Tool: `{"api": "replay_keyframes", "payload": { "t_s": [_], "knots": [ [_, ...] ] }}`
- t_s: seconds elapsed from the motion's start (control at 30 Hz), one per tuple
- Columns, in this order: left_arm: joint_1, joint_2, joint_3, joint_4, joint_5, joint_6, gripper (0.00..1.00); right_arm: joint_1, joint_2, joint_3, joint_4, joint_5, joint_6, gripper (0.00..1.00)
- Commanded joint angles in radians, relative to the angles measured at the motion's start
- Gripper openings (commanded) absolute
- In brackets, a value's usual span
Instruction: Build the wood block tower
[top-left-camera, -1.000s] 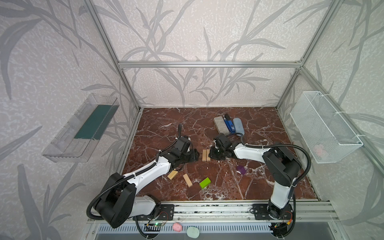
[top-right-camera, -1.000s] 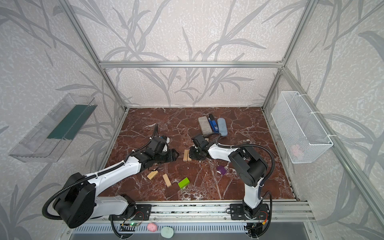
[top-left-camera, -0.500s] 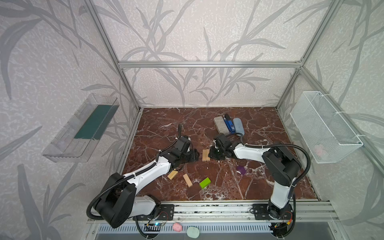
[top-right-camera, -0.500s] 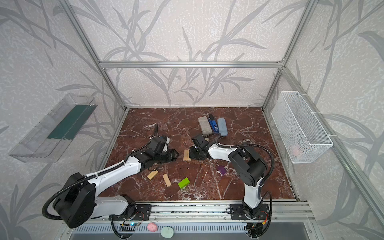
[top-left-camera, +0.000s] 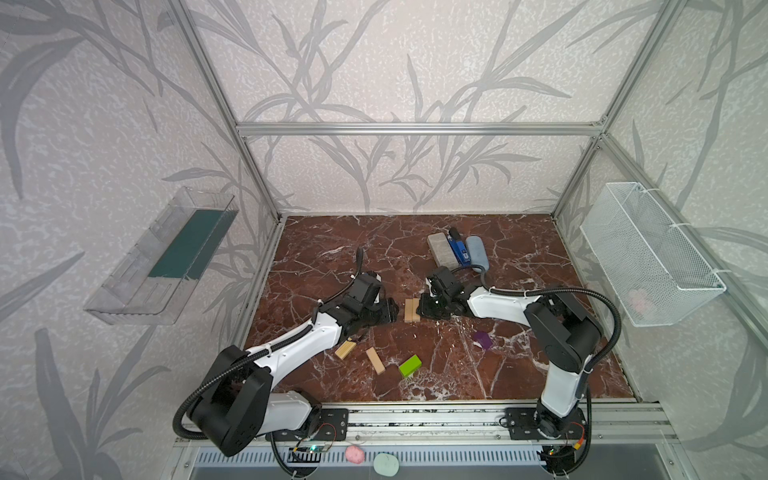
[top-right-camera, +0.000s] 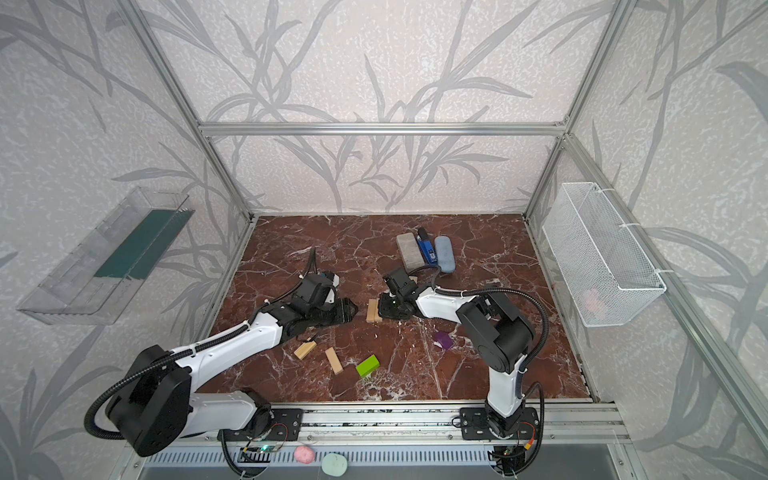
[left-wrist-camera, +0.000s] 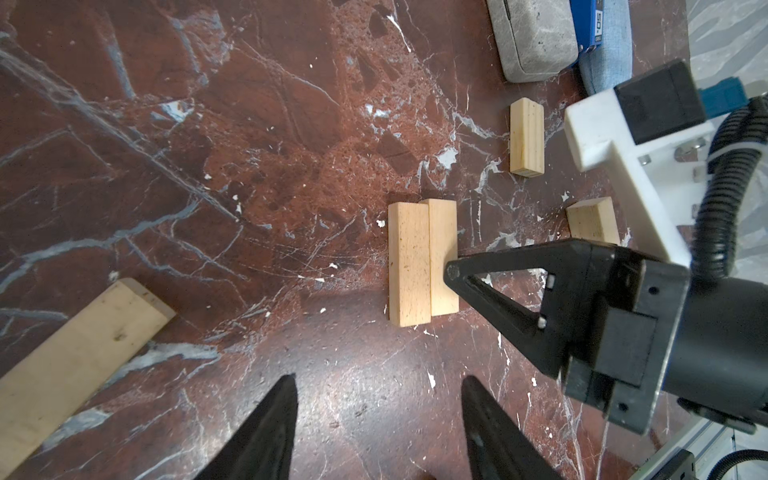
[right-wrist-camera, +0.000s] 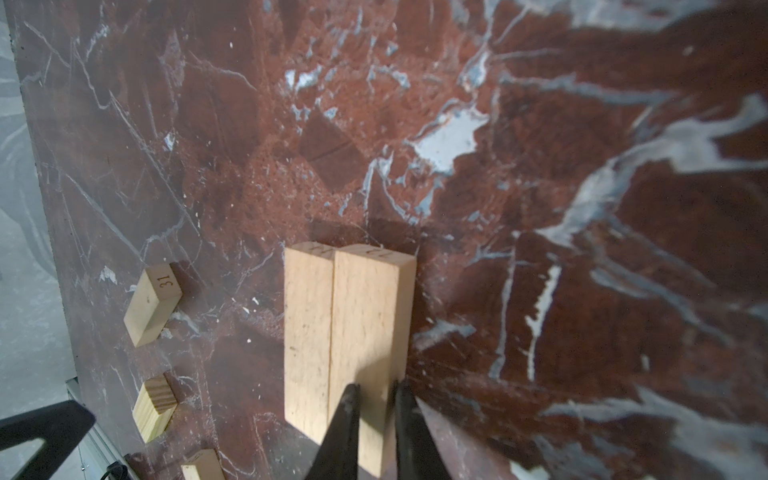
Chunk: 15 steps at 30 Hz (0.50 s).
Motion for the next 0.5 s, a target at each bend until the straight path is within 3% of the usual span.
{"api": "replay_keyframes", "payload": {
  "t_s": [0.0,0.47],
  "knots": [
    [0.004,-0.006,0.03,-0.015,-0.021,0.014,0.62,0.004,-0.016,-0.016,-0.054,-0.006,-0.031,0.17],
    [0.005,-0.011,0.03,-0.02,-0.028,0.015,0.62,0.007,0.003,0.002,-0.05,-0.046,-0.062,0.17]
  ]
}}
